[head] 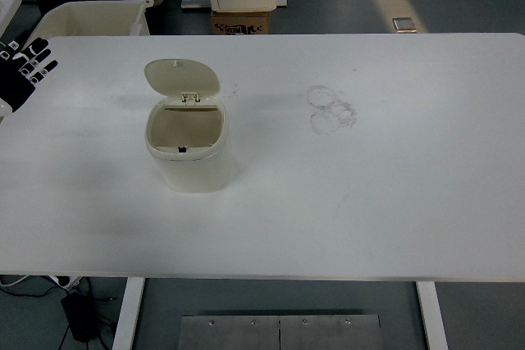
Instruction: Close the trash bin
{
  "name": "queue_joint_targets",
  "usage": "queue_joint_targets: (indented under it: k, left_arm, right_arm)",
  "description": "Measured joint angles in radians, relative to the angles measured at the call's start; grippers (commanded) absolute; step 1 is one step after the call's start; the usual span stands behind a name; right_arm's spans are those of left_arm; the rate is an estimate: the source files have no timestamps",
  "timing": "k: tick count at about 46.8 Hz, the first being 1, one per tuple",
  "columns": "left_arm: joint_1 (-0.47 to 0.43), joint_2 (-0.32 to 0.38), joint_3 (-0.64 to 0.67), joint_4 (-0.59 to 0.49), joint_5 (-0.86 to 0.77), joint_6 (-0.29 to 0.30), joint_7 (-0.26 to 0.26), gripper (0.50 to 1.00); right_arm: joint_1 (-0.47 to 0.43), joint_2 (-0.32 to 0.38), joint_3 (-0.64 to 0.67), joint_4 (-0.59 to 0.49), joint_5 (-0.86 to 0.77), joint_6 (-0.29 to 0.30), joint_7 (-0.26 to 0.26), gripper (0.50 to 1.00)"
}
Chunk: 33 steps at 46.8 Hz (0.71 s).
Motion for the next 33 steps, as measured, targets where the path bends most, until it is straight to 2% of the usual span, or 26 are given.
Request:
queue_joint_targets:
  k: [9, 12, 21, 28, 33]
  left_arm:
    - [-0.004, 0.013, 0.001, -0.052, 0.001, 0.008, 0.009, 1.000]
    - [-0.005, 0.063, 0.005, -0.121, 0.001, 0.040, 0.009, 1.000]
    - [-0.005, 0.168, 0.007, -0.407, 0.001, 0.207, 0.011, 1.000]
    - [-0.031, 0.219, 0.008, -0.540, 0.000, 0.273, 0.019, 1.000]
    - [-0.076, 0.256, 0.009, -0.590, 0.000, 0.299, 0.054, 1.000]
  right_arm:
    - [0.001, 0.000, -0.001, 0.000, 0.000, 0.000, 0.000, 0.991]
    - [0.000, 0.000, -0.001, 0.000, 0.000, 0.000, 0.000, 0.991]
    - [0.001, 0.000, 0.000, 0.000, 0.000, 0.000, -0.001, 0.991]
    - [0.001, 0.000, 0.000, 0.000, 0.000, 0.000, 0.000, 0.991]
    - [0.000, 0.000, 0.000, 0.000, 0.000, 0.000, 0.000, 0.991]
